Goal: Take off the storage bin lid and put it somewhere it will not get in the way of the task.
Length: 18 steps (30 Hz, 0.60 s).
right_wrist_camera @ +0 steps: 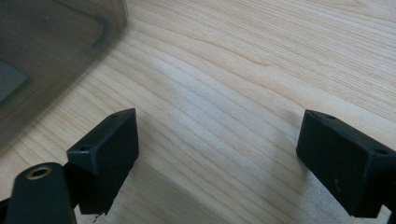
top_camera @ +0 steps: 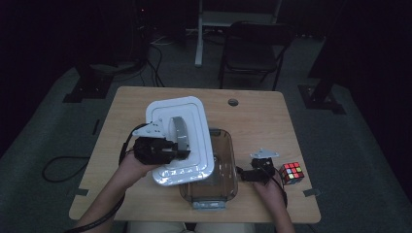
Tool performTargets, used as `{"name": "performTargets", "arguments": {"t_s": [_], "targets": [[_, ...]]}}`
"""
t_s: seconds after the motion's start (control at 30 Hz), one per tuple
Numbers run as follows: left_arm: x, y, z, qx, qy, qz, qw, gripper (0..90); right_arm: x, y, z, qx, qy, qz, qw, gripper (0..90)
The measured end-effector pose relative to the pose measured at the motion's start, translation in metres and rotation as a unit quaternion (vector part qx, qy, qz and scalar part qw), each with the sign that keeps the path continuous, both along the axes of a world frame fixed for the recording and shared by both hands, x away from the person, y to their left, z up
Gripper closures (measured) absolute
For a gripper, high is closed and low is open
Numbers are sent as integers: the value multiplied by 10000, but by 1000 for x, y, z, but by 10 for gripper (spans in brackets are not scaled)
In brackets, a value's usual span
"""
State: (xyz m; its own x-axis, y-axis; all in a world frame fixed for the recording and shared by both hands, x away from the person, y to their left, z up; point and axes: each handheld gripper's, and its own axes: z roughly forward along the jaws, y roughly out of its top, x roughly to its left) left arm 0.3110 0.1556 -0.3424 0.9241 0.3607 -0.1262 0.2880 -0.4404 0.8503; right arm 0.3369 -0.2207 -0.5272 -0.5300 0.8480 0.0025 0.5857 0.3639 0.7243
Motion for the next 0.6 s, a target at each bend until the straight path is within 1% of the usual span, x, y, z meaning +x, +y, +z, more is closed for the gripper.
{"name": "performTargets", "arguments": {"t_s": [0.1, 0.23, 0.27, 0.3, 0.37, 0.47, 0.53, 0.6], "targets": [[2, 13, -2, 6, 21, 113, 9999, 734, 0, 0, 0, 1, 2, 0, 10000, 127], [4, 30, -5, -3, 60, 181, 9998, 734, 0, 0, 0, -5, 0, 3, 10000, 127], [4, 30, -5, -3, 60, 181, 9998, 734, 0, 0, 0, -5, 0, 3, 10000, 127], [5, 40, -7, 41, 43, 212, 9998, 734, 0, 0, 0, -4, 5, 3, 10000, 127], [6, 50, -10, 76, 70, 291, 9995, 734, 0, 0, 0, -3, -1, 2, 10000, 128], [7, 62, -14, 89, 91, 407, 9991, 734, 0, 0, 0, -5, 7, -1, 10000, 127], [7, 71, -16, 105, 66, 427, 9990, 734, 0, 0, 0, 1, 5, -4, 10000, 127], [7, 78, -20, 69, 60, 386, 9992, 733, 0, 0, 0, 1, 9, -4, 10000, 127]]}}
